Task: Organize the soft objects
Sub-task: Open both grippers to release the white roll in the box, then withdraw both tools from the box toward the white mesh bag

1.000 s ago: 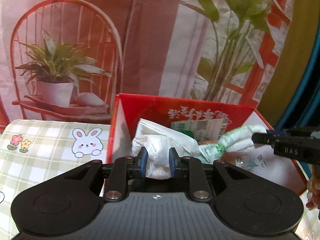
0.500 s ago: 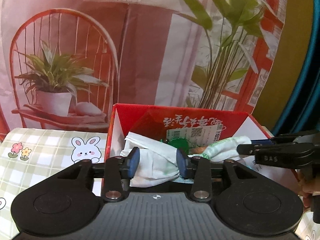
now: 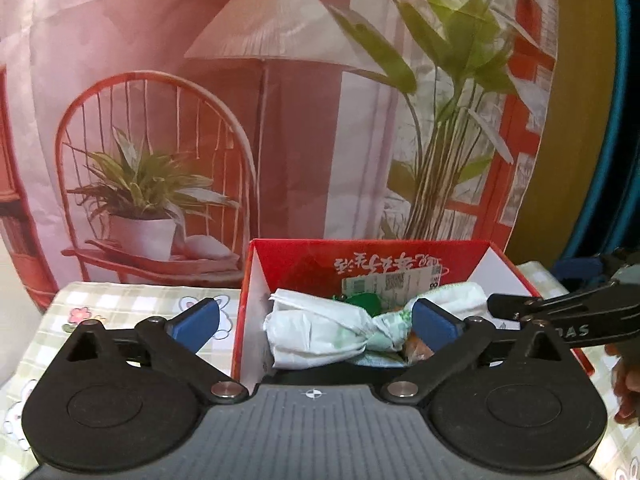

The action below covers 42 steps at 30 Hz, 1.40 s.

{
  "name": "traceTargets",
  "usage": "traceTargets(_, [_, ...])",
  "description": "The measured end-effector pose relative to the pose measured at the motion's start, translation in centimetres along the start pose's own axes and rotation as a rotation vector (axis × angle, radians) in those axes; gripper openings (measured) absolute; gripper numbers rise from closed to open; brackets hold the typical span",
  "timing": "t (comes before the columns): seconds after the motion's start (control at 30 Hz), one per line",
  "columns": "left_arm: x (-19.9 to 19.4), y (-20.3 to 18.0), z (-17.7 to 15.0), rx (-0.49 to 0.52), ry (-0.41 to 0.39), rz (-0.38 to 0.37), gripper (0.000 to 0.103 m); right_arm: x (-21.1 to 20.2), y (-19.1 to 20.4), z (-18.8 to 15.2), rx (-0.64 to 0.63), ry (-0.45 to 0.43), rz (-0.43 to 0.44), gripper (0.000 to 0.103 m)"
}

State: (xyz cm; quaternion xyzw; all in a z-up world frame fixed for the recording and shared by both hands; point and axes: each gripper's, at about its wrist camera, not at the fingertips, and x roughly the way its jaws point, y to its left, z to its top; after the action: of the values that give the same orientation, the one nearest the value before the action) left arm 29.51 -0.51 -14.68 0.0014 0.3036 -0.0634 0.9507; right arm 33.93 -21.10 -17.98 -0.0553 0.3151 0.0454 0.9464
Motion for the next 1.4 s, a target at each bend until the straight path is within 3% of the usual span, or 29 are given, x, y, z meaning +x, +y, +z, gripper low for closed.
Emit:
traceTargets(0.37, [-4.4, 0.1, -1.2, 0.013, -0.021, 0.036, 0.103, -4.7, -0.4, -1.9, 0.090, -0.024, 0.018, 0.103])
traceTargets(0.77, [-6.7, 1.4, -6.8, -0.077, 0.036, 0.002, 0.103, -8.2, -1.6, -8.5, 0.213, -0.113, 0.046, 0.103])
traceTargets(1.03, [-5.5, 1.4, -9.6, -0.059, 0.066, -0.001, 0.103, -7.5, -0.4, -13.2, 0.167, -0.068, 0.041, 0.103])
traceTargets(1.4, [-2.5, 0.9, -11.6, -0.088, 0.124, -0.022, 0.100, -5.0, 1.5, -15.5, 0.177, -0.036, 0.074, 0.102])
